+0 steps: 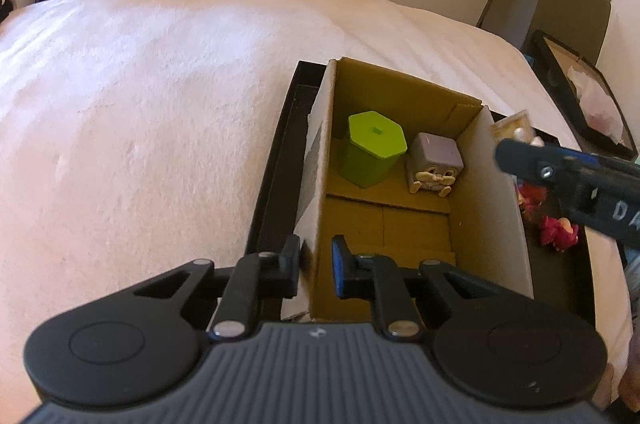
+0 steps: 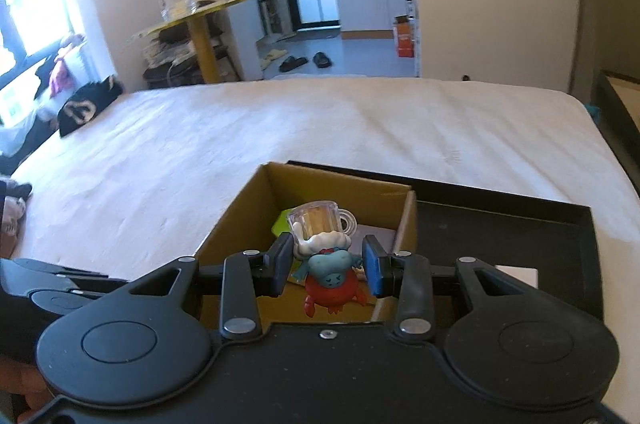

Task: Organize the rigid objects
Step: 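Lift the mug-hat figure and carry it over the box, right gripper, then open the right gripper to drop the mug-hat figure into the box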

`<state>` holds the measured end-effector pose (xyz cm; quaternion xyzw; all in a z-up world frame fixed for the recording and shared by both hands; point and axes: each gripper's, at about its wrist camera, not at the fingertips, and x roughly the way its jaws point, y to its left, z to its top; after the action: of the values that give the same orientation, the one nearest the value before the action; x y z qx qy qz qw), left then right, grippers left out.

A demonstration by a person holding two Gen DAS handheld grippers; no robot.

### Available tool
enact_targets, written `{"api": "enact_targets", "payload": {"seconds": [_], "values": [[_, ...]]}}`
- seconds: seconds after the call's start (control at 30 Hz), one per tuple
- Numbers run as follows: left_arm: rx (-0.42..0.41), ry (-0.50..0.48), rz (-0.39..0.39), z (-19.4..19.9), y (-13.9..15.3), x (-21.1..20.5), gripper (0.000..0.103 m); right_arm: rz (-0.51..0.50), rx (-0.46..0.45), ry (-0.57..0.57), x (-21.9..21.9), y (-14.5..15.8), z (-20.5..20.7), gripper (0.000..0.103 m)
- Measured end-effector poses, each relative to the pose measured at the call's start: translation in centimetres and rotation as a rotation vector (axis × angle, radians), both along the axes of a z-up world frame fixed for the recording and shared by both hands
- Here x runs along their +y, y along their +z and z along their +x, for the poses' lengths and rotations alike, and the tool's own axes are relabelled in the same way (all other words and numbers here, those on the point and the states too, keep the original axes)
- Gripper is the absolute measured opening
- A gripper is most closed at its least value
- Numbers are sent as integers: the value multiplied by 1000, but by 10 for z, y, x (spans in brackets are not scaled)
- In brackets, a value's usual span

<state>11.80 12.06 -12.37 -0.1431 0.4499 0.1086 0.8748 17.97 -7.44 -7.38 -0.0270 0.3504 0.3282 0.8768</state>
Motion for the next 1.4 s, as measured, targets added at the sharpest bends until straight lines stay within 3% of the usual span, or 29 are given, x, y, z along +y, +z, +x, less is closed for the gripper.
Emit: {"api": "enact_targets", "payload": {"seconds": [0.23, 0.63, 0.7, 0.77, 1.07, 1.4], "values": [[-10, 8, -32, -1, -1, 5, 14, -72, 10, 120, 33, -6, 0, 37], [-23, 19, -77, -3, -5, 14, 14, -103, 45, 244, 62, -8, 9, 37], [-24, 17, -80, -3, -5, 15, 14, -105, 58, 268, 66, -9, 9, 42], [-23, 17, -82, -3, -6, 15, 14, -108, 70, 266, 64, -10, 9, 50], [-19, 14, -64, -4, -5, 12, 14, -144, 53, 240, 33, 0, 2, 50], [-14, 10, -25, -4, -2, 7, 14, -145, 64, 96, -19, 1, 7, 53]]}}
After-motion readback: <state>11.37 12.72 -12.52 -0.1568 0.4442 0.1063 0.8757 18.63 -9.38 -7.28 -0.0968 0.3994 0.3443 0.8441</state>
